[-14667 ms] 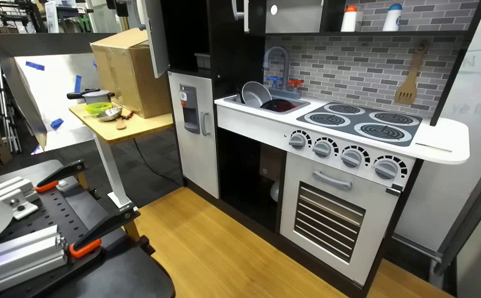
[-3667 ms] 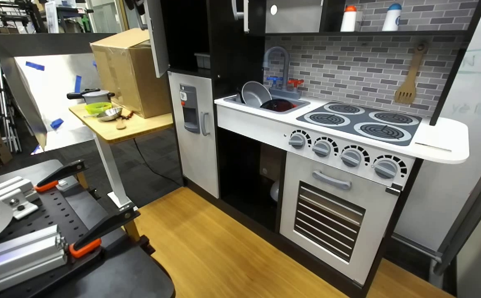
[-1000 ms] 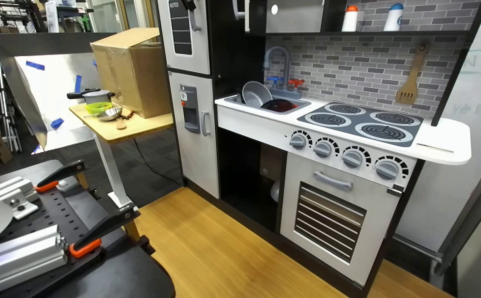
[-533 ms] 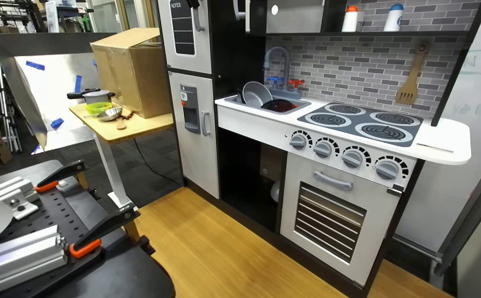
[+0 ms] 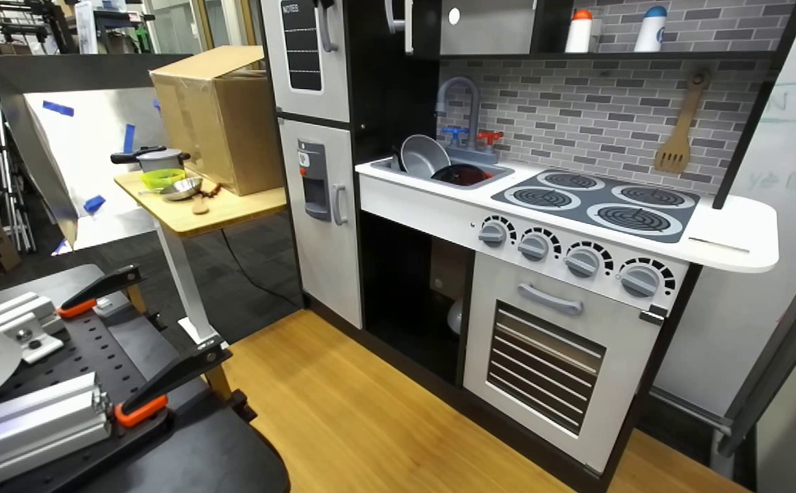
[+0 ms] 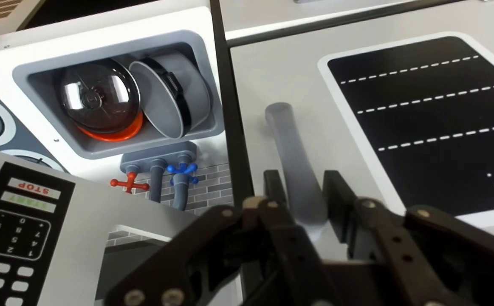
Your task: Close the top cabinet door
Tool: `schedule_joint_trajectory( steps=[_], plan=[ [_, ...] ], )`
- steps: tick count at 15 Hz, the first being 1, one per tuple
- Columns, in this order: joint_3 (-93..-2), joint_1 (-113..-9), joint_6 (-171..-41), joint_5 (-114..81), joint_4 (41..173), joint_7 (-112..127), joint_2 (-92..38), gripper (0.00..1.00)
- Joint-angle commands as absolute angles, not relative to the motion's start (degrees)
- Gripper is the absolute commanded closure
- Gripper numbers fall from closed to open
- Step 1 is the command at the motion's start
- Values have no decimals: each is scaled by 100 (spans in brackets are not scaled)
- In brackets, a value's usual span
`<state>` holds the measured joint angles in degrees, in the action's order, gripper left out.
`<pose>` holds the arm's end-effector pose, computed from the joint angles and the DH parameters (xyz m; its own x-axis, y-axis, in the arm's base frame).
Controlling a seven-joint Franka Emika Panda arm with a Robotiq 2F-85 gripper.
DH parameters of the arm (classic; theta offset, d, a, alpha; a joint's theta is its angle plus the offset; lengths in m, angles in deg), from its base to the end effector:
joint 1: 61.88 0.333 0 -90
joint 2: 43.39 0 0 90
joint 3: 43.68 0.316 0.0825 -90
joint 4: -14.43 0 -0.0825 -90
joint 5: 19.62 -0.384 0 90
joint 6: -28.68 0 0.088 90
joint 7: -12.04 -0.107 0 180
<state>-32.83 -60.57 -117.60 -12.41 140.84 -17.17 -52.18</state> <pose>0.5274 0.1191 0.4996 0.8546 -0.2058 0.4768 -0.1761 -0.9786 -0.1067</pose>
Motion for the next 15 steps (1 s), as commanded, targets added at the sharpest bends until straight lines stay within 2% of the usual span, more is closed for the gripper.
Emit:
schedule_joint_trajectory(
  steps=[1,6,11,12,15],
  plan=[
    [-3399,-6050,-11685,-1238,14320,-1735,-5491,38],
    [-3414,-5854,-11278,-1786,15785,-1453,-6890,3],
    [-3241,-5598,-10171,-2541,17001,-1824,-9002,0],
    [-3176,-5691,-10384,-2438,16701,-1618,-8425,0],
    [-3137,-5695,-10117,-2577,17038,-1686,-9192,0]
  ],
)
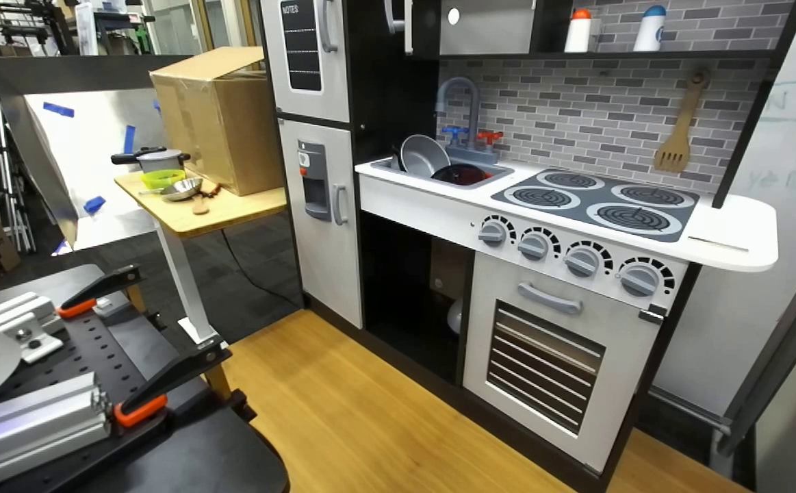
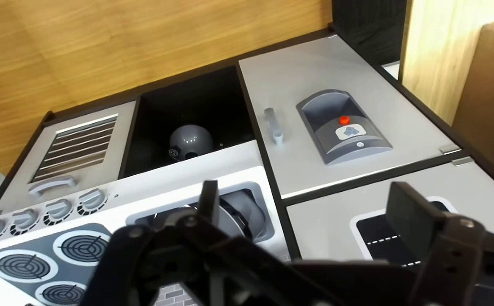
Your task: Close the top cabinet door
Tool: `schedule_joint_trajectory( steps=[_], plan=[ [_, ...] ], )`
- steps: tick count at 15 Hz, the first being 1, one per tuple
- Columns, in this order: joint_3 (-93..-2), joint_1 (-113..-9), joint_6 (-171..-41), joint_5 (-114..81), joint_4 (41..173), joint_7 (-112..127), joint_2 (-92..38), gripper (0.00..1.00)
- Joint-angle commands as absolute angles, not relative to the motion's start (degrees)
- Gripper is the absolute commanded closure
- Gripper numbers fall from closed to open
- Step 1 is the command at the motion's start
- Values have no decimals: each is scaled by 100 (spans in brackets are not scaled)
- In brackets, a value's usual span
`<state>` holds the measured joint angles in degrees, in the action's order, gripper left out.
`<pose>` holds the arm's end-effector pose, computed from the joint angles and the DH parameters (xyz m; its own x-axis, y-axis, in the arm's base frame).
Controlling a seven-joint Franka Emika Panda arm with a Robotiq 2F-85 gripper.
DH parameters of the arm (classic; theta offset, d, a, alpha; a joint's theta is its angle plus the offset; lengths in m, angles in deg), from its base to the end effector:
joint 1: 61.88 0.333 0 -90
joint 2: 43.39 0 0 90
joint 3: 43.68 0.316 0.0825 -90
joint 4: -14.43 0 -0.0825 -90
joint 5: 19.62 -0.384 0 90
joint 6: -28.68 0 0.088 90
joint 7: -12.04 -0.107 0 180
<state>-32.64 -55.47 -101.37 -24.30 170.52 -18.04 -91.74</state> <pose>0.3175 0.1043 0.4956 0.8864 -0.2964 0.3555 -0.2672 -0.9549 -0.1297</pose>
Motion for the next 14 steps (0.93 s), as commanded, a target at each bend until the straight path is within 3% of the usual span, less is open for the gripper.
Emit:
schedule_joint_trajectory(
  steps=[1,14],
  plan=[
    [-3136,-5695,-10121,-2578,17061,-1693,-9189,0],
    [-3136,-5695,-10135,-2575,17060,-1707,-9102,0]
  ],
)
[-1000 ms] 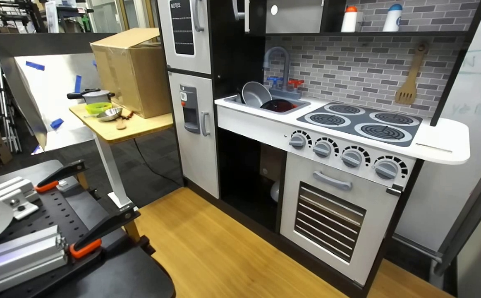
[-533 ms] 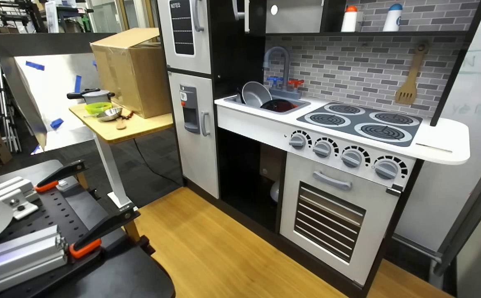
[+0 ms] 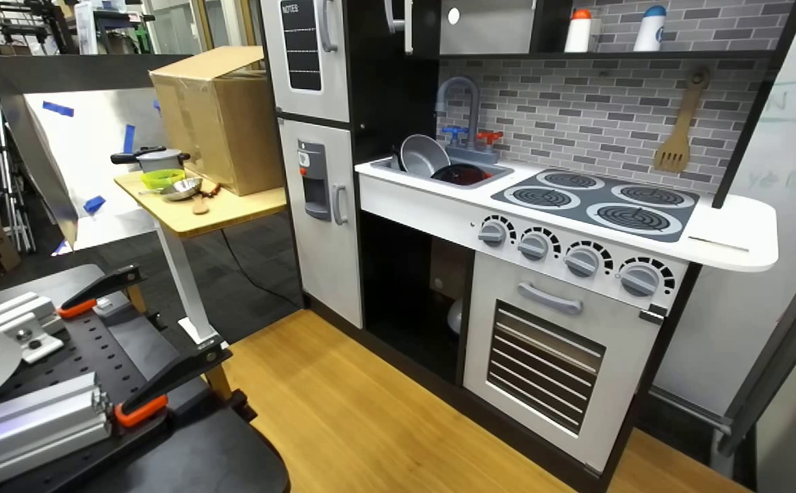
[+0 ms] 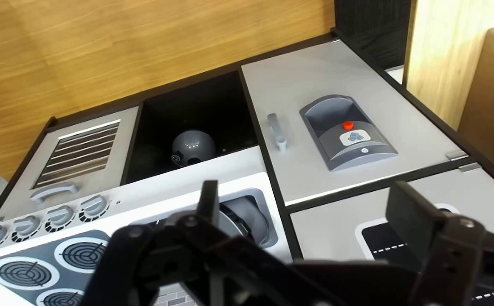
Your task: Close the top cabinet door
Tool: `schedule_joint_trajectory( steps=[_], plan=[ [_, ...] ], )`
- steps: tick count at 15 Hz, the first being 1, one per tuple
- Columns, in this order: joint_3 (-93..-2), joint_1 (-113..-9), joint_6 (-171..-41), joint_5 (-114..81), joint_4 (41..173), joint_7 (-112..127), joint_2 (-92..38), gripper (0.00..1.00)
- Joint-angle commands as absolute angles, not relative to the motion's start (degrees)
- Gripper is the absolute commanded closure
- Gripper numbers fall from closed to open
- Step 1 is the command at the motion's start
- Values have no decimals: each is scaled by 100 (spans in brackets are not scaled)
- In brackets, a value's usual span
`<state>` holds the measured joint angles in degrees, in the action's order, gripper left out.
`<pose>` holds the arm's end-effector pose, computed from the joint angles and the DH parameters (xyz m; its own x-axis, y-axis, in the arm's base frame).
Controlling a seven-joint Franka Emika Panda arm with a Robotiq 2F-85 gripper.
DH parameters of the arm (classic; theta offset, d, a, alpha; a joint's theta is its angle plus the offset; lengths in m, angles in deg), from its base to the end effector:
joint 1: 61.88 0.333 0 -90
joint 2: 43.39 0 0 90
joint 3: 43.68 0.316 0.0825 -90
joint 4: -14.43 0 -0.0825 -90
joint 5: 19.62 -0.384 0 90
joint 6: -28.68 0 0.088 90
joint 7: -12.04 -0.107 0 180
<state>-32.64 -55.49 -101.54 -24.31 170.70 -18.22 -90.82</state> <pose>0.3199 0.1043 0.4891 0.8910 -0.2993 0.3413 -0.2727 -0.9540 -0.1248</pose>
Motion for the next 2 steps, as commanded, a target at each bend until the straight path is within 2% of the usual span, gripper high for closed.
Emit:
schedule_joint_trajectory(
  steps=[1,2],
  plan=[
    [-3136,-5695,-10135,-2575,17060,-1707,-9102,0],
    [-3136,-5695,-10135,-2575,17060,-1707,-9102,0]
  ],
)
